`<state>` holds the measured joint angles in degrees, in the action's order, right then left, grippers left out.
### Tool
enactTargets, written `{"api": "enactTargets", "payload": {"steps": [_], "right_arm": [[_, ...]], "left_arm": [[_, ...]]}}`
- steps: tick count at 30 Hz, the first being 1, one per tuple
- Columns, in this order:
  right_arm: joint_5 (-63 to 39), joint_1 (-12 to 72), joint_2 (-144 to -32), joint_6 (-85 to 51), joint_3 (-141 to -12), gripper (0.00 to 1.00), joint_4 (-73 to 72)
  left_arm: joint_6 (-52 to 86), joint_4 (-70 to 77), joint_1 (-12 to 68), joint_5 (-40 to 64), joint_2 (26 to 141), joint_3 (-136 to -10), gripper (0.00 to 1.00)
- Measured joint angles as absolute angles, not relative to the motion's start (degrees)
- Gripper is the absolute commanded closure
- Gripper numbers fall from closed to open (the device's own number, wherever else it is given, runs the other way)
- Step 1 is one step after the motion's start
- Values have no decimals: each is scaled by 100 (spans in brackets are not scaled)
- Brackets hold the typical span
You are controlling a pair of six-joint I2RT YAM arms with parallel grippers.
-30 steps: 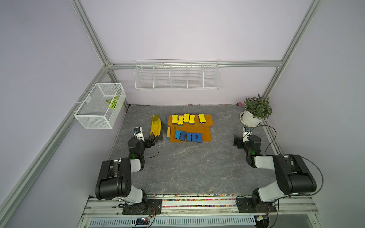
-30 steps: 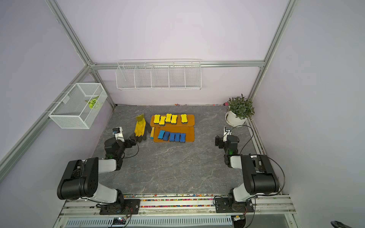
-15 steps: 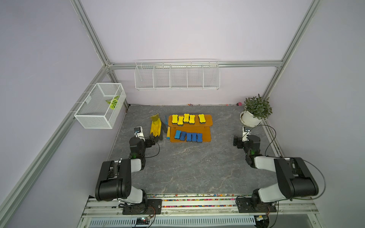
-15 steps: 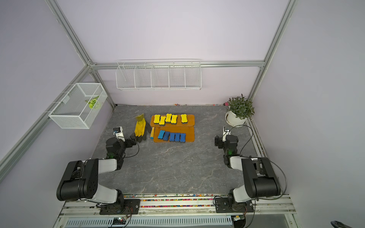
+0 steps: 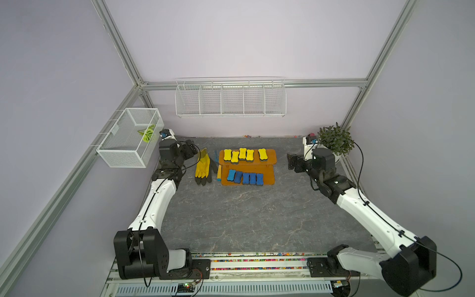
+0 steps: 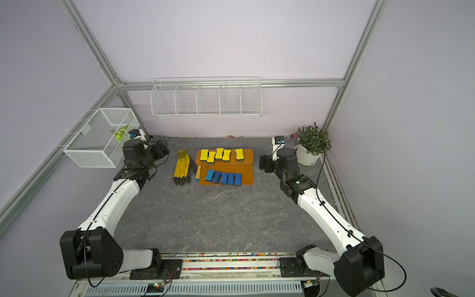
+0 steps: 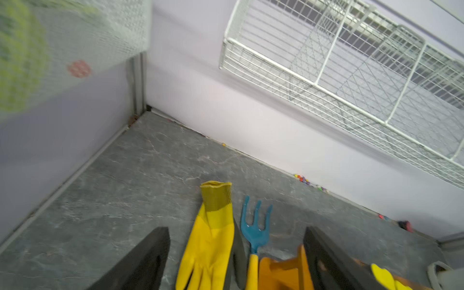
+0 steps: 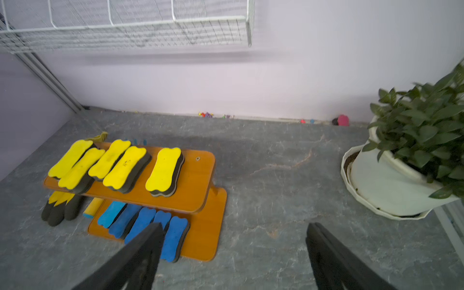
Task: Remove the whiteboard erasers from the shelf
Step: Move the shelf to the center of the board.
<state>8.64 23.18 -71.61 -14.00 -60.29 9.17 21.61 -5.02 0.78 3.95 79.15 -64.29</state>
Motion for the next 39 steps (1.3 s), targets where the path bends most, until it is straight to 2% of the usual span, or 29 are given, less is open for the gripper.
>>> {"api": "enactTargets", "payload": {"steps": [4, 8, 11, 19, 25, 39], "right_arm": [[491, 2283, -7669, -1570, -6617, 11, 1546], [-38, 2034, -8075, -1793, -7078, 14, 1868], [-554, 1741, -8337, -2051, -7282, 17, 1918], [-1417, 1516, -9089, -2445, -7690, 28, 1949], [-2038, 1278, -9745, -2681, -7948, 34, 1953], [-2882, 1050, -10447, -3122, -8184, 33, 1686]], "left_arm": [[2303, -1070, 78, 1326, 8659, -7212, 30], [2283, -1553, 78, 2296, 9338, -7828, 34], [2272, -1728, 78, 2945, 9557, -7885, 36], [2453, -1678, 78, 4324, 9946, -7881, 60], [2593, -1494, 80, 4772, 10077, -7533, 60], [2587, -1487, 82, 4995, 10613, -7487, 63]]}}
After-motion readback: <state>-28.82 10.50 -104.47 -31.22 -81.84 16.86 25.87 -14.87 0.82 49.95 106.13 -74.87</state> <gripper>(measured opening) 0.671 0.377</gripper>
